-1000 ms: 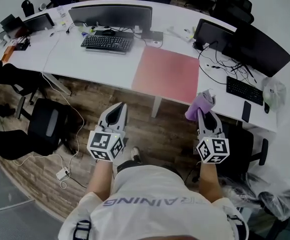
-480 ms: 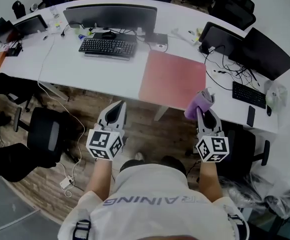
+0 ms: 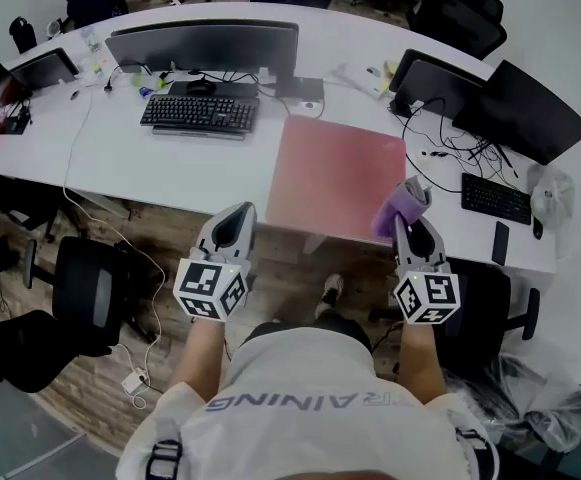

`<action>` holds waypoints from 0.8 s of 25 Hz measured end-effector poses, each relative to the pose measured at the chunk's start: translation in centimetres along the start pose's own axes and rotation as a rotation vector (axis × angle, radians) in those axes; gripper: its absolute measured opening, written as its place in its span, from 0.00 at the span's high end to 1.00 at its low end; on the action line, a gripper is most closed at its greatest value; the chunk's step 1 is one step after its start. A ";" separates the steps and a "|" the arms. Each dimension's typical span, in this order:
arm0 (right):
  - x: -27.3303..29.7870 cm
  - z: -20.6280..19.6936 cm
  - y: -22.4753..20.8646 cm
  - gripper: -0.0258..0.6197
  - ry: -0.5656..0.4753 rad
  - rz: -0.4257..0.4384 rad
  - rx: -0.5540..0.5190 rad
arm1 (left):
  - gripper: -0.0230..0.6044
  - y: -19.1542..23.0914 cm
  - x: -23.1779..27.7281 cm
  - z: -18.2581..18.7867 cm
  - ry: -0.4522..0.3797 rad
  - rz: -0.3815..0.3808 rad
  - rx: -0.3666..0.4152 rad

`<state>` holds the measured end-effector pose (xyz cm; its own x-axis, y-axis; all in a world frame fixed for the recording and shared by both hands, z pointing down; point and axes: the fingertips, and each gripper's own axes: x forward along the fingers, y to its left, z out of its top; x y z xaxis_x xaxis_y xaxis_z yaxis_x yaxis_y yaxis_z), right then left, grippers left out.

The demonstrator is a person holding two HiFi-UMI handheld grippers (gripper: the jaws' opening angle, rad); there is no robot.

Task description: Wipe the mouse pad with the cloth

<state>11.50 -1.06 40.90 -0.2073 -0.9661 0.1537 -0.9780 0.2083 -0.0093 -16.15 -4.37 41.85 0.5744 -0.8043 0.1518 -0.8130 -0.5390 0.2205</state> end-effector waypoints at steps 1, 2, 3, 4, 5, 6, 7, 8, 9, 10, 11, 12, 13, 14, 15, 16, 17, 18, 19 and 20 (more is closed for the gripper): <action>0.7 0.1 -0.9 0.81 -0.004 0.001 0.003 | 0.91 -0.2 1.0 0.2 0.000 0.001 0.004; 1.4 0.2 -1.8 0.81 -0.009 0.003 0.007 | 0.91 -0.4 2.0 0.4 0.000 0.002 0.008; 2.2 0.4 -2.8 0.81 -0.013 0.005 0.010 | 0.91 -0.7 3.1 0.7 -0.001 0.004 0.012; 3.0 0.5 -3.8 0.81 -0.015 0.009 0.013 | 0.91 -0.9 4.3 0.9 -0.002 0.007 0.016; 3.8 0.6 -4.8 0.81 -0.014 0.013 0.016 | 0.91 -1.1 5.4 1.2 -0.001 0.011 0.018; 4.5 0.6 -5.8 0.81 -0.012 0.017 0.020 | 0.91 -1.4 6.6 1.4 0.000 0.015 0.019; 5.3 0.6 -6.9 0.81 -0.010 0.020 0.025 | 0.91 -1.6 7.8 1.5 0.004 0.019 0.019; 5.9 0.7 -8.0 0.81 -0.008 0.023 0.030 | 0.91 -2.0 9.1 1.6 0.009 0.021 0.020; 6.6 0.7 -9.2 0.81 -0.006 0.025 0.034 | 0.91 -2.3 10.4 1.7 0.014 0.023 0.021; 7.3 0.8 -10.5 0.81 -0.004 0.026 0.038 | 0.91 -2.8 11.8 1.9 0.018 0.024 0.022; 7.9 0.8 -11.8 0.81 -0.001 0.026 0.042 | 0.91 -3.2 13.2 2.0 0.021 0.025 0.023; 8.5 0.7 -13.2 0.81 0.003 0.025 0.046 | 0.91 -3.7 14.6 2.1 0.024 0.025 0.024; 9.1 0.6 -14.4 0.81 0.008 0.024 0.050 | 0.91 -4.2 15.9 2.1 0.027 0.025 0.025; 9.6 0.4 -15.6 0.81 0.013 0.024 0.054 | 0.91 -4.6 17.1 2.1 0.030 0.025 0.028; 10.2 0.2 -16.7 0.81 0.018 0.024 0.057 | 0.91 -5.1 18.3 2.1 0.034 0.026 0.031; 10.6 -0.1 -17.8 0.81 0.023 0.025 0.060 | 0.91 -5.4 19.3 2.0 0.037 0.028 0.032; 11.1 -0.4 -18.7 0.81 0.028 0.026 0.062 | 0.91 -5.6 20.2 1.8 0.040 0.032 0.032; 11.5 -0.7 -19.6 0.81 0.033 0.025 0.065 | 0.91 -5.7 21.0 1.7 0.042 0.037 0.029; 11.9 -0.9 -20.4 0.81 0.038 0.024 0.068 | 0.91 -5.8 21.7 1.6 0.044 0.041 0.026; 12.2 -1.2 -21.1 0.81 0.042 0.022 0.071 | 0.91 -5.9 22.4 1.4 0.046 0.043 0.022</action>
<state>29.59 -17.09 44.15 -0.2289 -0.9538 0.1944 -0.9727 0.2165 -0.0834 1.33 -19.54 42.56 0.5419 -0.8152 0.2047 -0.8389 -0.5096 0.1914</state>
